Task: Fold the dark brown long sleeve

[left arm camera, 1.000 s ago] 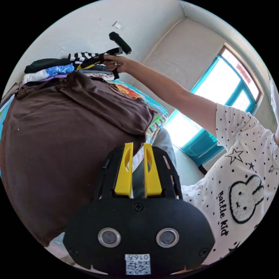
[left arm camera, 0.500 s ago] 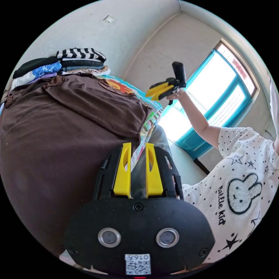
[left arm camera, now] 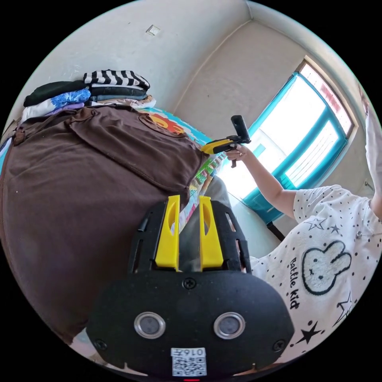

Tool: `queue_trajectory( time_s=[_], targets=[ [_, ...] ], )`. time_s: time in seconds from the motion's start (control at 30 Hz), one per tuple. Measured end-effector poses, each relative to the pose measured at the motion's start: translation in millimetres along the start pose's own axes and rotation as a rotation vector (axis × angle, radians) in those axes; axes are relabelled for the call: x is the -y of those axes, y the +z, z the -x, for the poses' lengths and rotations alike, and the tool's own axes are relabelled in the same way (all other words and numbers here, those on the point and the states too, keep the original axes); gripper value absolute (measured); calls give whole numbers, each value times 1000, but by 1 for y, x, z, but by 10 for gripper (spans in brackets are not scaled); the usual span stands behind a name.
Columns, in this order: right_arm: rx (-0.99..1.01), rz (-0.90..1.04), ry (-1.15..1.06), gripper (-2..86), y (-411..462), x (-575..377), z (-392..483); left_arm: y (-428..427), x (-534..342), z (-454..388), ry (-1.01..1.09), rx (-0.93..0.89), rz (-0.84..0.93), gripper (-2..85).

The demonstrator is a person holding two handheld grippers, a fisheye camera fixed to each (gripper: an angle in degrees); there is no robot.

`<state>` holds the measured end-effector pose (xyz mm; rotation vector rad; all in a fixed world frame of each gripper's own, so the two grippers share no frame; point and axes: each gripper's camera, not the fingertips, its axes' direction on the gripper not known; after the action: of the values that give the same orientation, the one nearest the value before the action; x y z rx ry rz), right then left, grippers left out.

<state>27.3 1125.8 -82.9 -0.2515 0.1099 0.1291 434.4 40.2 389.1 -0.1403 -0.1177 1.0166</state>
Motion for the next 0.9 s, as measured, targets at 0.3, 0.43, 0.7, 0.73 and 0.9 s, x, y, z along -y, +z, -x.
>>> queue_trajectory(
  time_s=[0.3, 0.43, 0.7, 0.73, 0.9],
  targets=[
    [37, 17, -8, 76, 17, -38, 11, 23, 10, -4, -15, 17, 63, 63],
    [130, -58, -25, 47, 10, -59, 16, 17, 8, -9, -6, 51, 15, 29],
    [155, -149, -169, 12, -24, -113, 49, 0, -14, -21, 119, 40, -57, -7],
    [143, -165, -198, 11, -29, -125, 56, 0, -16, -22, 128, 35, -59, -7],
    [69, -207, -311, 10, -30, -173, 81, 10, -38, -35, 240, 70, -50, -8]
  ],
)
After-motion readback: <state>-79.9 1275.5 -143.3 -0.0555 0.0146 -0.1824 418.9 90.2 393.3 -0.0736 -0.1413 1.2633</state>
